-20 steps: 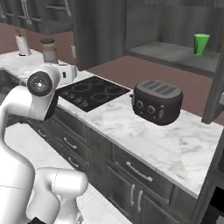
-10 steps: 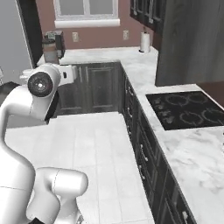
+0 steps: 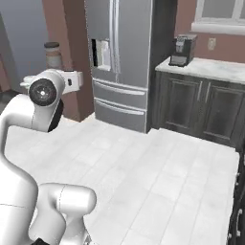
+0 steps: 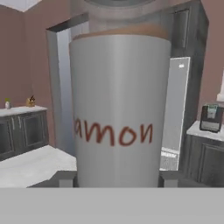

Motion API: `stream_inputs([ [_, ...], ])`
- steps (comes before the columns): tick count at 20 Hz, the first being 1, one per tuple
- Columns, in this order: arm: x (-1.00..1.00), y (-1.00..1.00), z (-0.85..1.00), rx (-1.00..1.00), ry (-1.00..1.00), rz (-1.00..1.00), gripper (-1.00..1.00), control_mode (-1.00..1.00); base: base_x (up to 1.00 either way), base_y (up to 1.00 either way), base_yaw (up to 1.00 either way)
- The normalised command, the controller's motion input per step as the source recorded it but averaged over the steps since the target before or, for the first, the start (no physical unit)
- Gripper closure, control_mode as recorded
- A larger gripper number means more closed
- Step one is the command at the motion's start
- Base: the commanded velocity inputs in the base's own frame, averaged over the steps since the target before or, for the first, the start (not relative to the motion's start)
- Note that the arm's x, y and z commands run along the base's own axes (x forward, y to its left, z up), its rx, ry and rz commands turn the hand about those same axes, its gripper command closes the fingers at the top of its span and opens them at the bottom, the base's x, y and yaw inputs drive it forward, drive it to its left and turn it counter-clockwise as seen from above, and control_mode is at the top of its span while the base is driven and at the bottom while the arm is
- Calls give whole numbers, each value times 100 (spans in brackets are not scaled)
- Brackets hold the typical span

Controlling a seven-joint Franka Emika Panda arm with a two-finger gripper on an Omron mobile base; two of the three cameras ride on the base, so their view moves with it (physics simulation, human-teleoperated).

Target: Take the cinnamon bottle from the cabinet and place it on the dining table, next to the plate with the cupcake. Then take the chocolate from the dining counter and place it on the cupcake plate.

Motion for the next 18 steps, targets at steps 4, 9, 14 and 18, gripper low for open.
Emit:
stream_inputs([
  [4, 0, 0, 0, 0, 0, 0, 100, 100, 0, 0, 92],
  [9, 0, 0, 0, 0, 0, 0, 100, 100, 0, 0, 92],
  [14, 0, 0, 0, 0, 0, 0, 100, 100, 9, 0, 84],
  [18, 0, 0, 0, 0, 0, 0, 100, 100, 43, -5, 58],
])
